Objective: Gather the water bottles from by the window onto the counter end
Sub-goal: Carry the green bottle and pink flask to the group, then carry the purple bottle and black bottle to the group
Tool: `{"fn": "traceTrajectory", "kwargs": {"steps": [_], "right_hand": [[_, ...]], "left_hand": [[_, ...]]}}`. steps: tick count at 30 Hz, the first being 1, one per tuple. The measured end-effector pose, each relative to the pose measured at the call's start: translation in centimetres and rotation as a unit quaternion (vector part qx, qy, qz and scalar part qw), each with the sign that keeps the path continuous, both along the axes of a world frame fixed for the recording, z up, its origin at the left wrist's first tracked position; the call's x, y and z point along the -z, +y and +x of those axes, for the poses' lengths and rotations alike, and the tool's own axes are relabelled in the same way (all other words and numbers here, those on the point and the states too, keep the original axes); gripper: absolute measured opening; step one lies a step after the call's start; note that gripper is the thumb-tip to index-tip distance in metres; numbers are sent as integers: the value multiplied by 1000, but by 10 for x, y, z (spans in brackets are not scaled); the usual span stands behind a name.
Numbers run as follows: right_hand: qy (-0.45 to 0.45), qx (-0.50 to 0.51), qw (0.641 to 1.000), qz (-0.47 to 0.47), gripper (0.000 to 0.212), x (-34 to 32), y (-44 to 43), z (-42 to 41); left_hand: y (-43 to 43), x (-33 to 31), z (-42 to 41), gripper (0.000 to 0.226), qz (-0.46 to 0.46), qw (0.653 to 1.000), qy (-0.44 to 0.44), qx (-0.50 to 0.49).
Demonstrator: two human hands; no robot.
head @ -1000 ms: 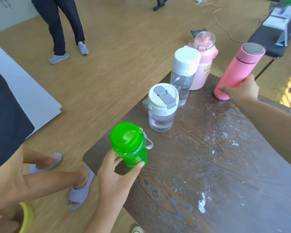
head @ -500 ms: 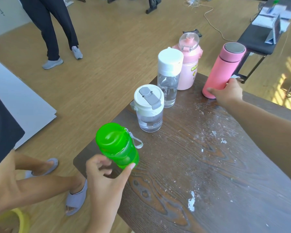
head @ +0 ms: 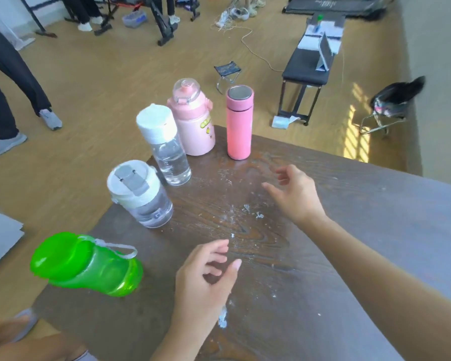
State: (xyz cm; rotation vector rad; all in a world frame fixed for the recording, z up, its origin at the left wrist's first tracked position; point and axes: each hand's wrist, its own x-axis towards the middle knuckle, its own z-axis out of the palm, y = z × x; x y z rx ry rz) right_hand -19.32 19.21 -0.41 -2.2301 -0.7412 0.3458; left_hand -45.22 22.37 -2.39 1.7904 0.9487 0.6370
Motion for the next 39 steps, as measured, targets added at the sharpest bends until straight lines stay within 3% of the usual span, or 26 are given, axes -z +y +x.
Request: {"fn": "traceTrajectory", "kwargs": {"steps": [5,11,19,23,27,30,34,39], "right_hand": [[-11,61,998,29,44,4,-105,15],[-7,241,968,76,43,-2,-251,40],[-4,460,883,92,35,-2,-436,30],[-5,575,813,93,31,3,-504,3],[1,693,712,113,50,8,-546,-10],[-1,736,663,136,79,11,-562,-3],[-29,740,649,173,113,11,-576,15],[-51,731,636,241,113,19,-589,30]], "left_hand": [[-38,-12,108,43,-1,990,26,137],[-135,-17,230,49,20,951,24,306],[-310,-30,340,53,43,875,15,481],[-398,-34,373,67,51,839,25,542],[-467,-34,398,94,62,828,32,556],[-500,-30,414,99,68,834,35,547],[-525,-23,432,99,59,855,19,515],[-537,-21,450,89,48,871,13,489]]}}
